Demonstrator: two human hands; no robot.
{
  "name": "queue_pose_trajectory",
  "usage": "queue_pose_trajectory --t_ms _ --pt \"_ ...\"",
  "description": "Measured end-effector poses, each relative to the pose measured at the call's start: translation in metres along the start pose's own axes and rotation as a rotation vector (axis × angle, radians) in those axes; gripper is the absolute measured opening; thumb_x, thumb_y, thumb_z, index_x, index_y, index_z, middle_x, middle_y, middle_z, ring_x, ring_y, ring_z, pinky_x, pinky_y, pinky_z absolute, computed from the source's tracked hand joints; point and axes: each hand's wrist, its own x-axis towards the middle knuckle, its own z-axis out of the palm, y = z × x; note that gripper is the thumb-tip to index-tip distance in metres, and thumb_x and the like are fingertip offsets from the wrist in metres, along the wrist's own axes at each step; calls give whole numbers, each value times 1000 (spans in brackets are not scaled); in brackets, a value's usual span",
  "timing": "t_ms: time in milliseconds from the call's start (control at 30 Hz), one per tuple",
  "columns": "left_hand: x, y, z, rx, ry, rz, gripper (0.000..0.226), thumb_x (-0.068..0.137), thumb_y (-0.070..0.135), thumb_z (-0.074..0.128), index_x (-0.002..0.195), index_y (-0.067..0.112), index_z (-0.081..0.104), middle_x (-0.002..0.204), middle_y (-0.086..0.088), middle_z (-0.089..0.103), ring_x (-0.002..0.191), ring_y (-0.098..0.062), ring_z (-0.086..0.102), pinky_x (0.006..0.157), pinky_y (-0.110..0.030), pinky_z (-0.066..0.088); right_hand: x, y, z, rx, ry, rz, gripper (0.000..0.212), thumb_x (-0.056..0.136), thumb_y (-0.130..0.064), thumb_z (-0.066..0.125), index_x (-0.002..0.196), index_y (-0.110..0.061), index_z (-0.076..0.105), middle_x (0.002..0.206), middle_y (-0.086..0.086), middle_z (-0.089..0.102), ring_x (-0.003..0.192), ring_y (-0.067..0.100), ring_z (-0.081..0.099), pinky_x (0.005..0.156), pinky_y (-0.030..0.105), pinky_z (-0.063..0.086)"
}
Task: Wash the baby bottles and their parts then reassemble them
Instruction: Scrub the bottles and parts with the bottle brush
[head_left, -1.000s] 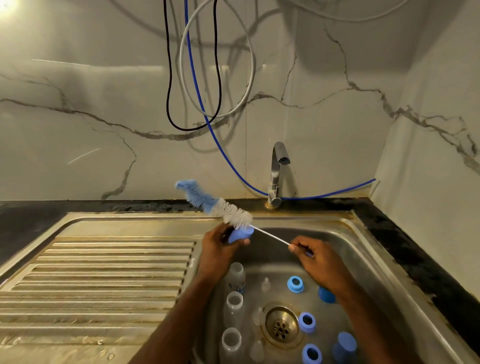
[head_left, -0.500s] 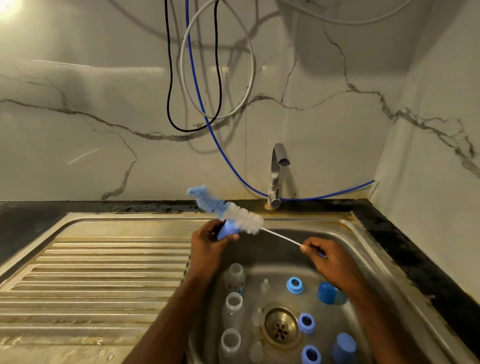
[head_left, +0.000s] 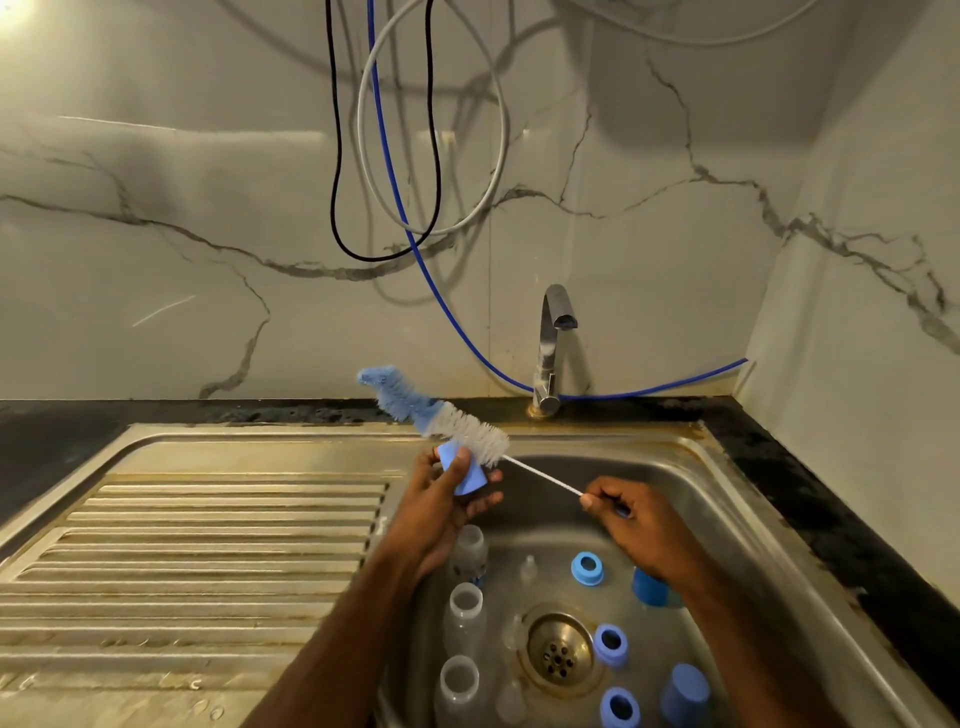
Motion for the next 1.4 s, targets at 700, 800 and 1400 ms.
queue_pose_trajectory --t_ms 700,800,1400 --pt "4 -3 -7 -70 -69 -61 44 84 17 72 126 8 64 121 -18 71 104 -29 73 74 -32 61 3 0 3 11 75 24 19 99 -31 59 82 -28 65 71 -3 64 70 13 60 73 40 52" --pt "3 -3 0 -59 -36 -41 38 81 17 71 117 5 66 114 -16 73 95 -23 73 71 -26 58 3 -2 4 0 -2 -25 19 99 -32 59 81 -31 64 73 -8 63 69 6 58 71 33 50" --pt "-2 0 4 -65 -87 -146 46 88 17 47 133 5 52 116 -25 66 85 -27 67 65 -32 49 3 -1 5 -68 84 -18 18 99 -36 57 84 -31 64 73 -9 64 72 6 62 72 33 55"
